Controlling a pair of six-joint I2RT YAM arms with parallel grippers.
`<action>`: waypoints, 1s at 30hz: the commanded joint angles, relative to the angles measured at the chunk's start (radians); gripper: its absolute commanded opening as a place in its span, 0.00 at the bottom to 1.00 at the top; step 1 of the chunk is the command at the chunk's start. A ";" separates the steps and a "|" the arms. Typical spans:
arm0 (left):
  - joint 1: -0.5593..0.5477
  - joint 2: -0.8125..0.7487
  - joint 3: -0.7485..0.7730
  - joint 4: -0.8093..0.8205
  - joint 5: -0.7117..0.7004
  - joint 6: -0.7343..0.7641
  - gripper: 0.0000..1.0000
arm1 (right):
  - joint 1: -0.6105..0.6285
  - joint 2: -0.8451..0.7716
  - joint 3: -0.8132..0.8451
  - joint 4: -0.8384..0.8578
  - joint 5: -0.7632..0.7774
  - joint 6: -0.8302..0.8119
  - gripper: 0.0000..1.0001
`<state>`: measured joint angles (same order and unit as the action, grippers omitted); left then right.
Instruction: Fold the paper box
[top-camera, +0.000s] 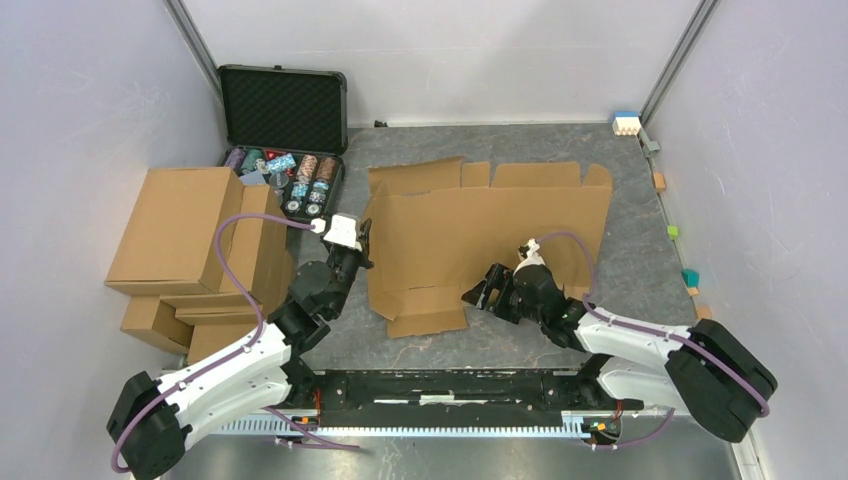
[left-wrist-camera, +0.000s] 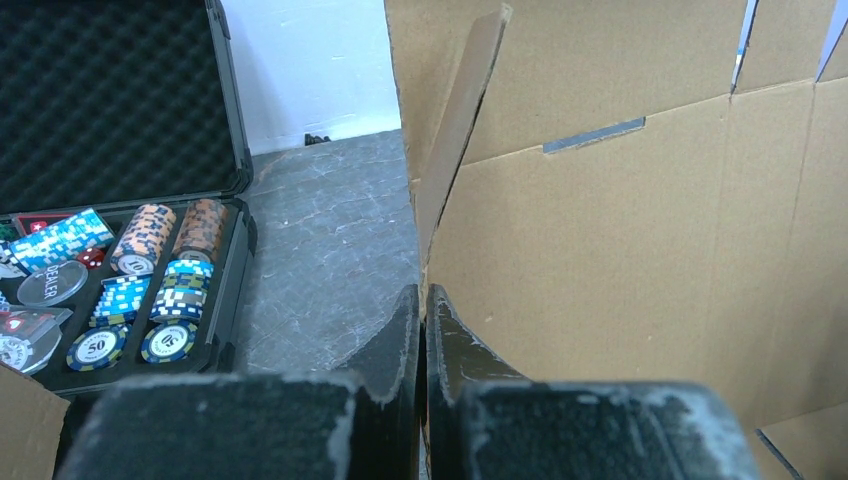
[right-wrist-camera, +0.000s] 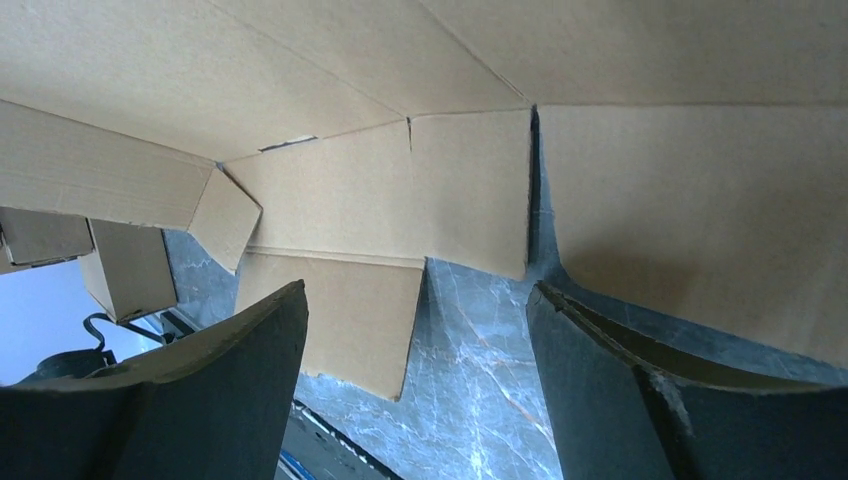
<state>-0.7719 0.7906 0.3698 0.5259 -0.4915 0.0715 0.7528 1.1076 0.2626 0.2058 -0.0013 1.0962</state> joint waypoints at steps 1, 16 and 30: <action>-0.006 -0.009 -0.005 0.022 0.001 0.022 0.02 | 0.003 0.078 0.019 0.011 0.029 -0.002 0.85; -0.010 -0.006 -0.002 0.021 0.004 0.023 0.02 | 0.005 0.082 -0.072 0.340 0.018 0.053 0.63; -0.010 -0.007 -0.003 0.022 0.002 0.024 0.02 | 0.005 0.076 -0.070 0.322 0.085 0.031 0.48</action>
<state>-0.7727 0.7895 0.3698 0.5335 -0.4957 0.0715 0.7528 1.1782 0.1856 0.4854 0.0360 1.1408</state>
